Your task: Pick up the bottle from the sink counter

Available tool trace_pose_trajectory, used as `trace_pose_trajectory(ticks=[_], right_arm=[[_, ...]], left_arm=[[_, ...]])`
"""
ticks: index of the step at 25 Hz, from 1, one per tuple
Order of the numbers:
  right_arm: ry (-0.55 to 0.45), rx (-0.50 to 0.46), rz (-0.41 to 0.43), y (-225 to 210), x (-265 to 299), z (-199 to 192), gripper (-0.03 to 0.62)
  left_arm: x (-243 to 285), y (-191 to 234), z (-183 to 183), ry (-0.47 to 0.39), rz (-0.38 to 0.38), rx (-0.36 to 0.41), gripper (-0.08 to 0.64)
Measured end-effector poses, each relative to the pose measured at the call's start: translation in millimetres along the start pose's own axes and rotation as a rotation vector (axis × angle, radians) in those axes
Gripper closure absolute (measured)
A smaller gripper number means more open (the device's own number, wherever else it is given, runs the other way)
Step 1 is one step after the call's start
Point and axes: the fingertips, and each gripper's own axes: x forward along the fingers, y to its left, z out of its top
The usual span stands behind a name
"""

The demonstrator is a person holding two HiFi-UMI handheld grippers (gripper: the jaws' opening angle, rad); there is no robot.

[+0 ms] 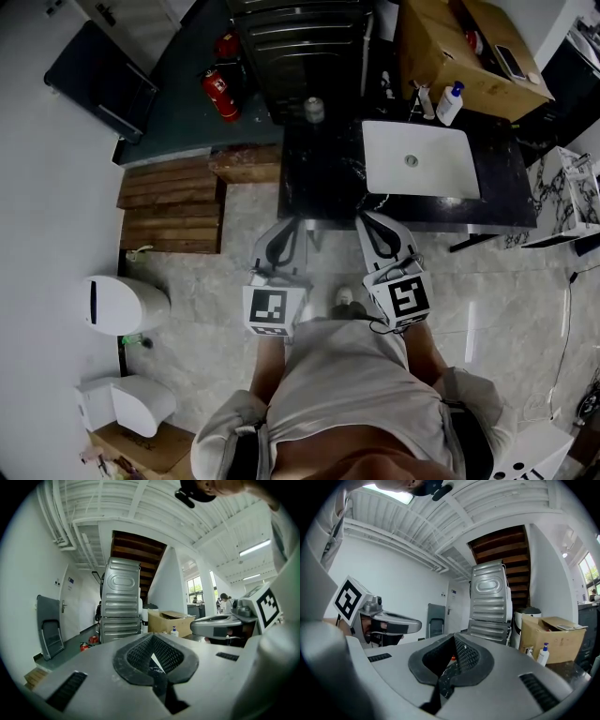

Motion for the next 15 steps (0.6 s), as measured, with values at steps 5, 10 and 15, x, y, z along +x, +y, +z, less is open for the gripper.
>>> trace_pose_trajectory(ticks=[5, 10, 15], right_arm=[[0.002, -0.003, 0.020, -10, 9, 0, 0.601], [-0.014, -0.001, 0.036, -16, 20, 2, 0.601], [-0.011, -0.003, 0.043, -25, 31, -1, 0.601]], left_arm=[[11, 2, 2, 0.002, 0.023, -0.004, 0.558], [20, 9, 2, 0.004, 0.045, -0.005, 0.558], [32, 13, 3, 0.007, 0.056, 0.001, 0.558]])
